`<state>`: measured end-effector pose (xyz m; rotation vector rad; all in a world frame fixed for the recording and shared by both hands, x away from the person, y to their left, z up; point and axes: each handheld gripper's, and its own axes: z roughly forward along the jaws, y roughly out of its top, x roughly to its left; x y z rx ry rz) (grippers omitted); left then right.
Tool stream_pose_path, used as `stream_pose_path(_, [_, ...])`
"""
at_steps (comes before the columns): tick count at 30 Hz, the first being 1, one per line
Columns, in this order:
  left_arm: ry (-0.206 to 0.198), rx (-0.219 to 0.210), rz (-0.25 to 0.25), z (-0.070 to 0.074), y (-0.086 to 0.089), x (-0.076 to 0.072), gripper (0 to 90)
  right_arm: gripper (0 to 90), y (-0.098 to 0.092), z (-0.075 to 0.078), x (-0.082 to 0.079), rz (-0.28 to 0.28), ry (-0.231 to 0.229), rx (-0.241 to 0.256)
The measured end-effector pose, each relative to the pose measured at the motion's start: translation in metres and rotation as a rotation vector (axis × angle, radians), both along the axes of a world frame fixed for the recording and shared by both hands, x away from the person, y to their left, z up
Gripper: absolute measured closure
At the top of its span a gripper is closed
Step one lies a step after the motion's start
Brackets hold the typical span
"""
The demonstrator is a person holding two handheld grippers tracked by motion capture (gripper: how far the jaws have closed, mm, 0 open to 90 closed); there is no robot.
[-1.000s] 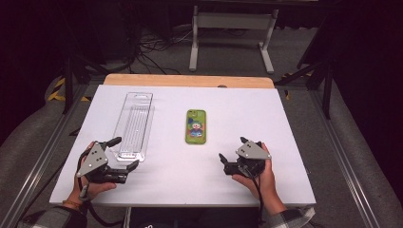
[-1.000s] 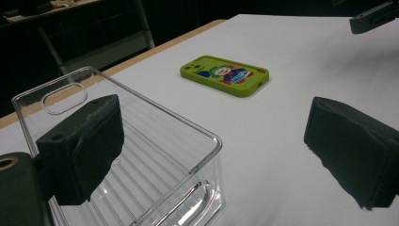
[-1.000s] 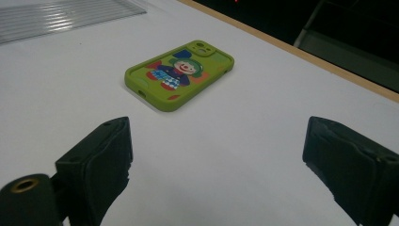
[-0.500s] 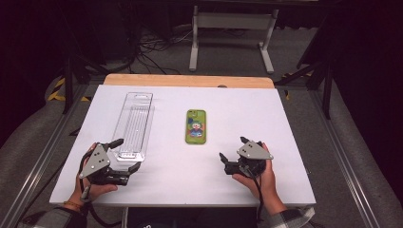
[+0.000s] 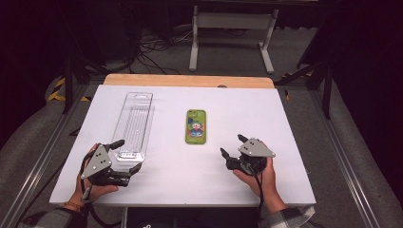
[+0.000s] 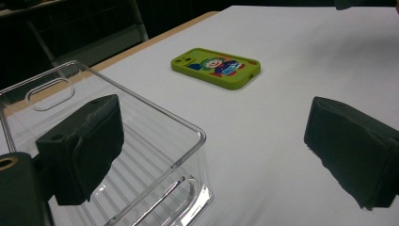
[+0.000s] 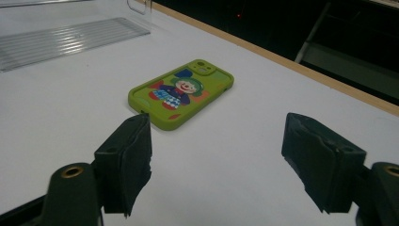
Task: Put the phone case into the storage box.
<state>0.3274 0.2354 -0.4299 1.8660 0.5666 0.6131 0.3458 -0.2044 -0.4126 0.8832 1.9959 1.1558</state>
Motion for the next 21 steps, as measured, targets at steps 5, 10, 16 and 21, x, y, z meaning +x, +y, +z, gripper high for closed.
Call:
stream_pose_path(5, [0.001, 0.0, 0.0, 0.0, 0.0, 0.0, 6.4, 26.0, 0.001, 0.002, 0.001, 0.002, -0.007, 0.003])
stream_pose_path(10, [-0.001, 0.02, 0.02, -0.001, -0.001, 0.001, 6.4, 35.3, 0.001, 0.006, 0.0, 0.006, -0.014, 0.0])
stream_pose_path(16, [-0.007, 0.023, 0.024, -0.001, -0.001, 0.0, 6.6, 68.0, 0.001, 0.017, 0.002, 0.037, -0.008, 0.03])
stream_pose_path(21, [-0.001, 0.017, 0.025, -0.001, -0.001, 0.0, 6.9, 87.9, 0.005, 0.03, 0.007, 0.093, -0.02, 0.052])
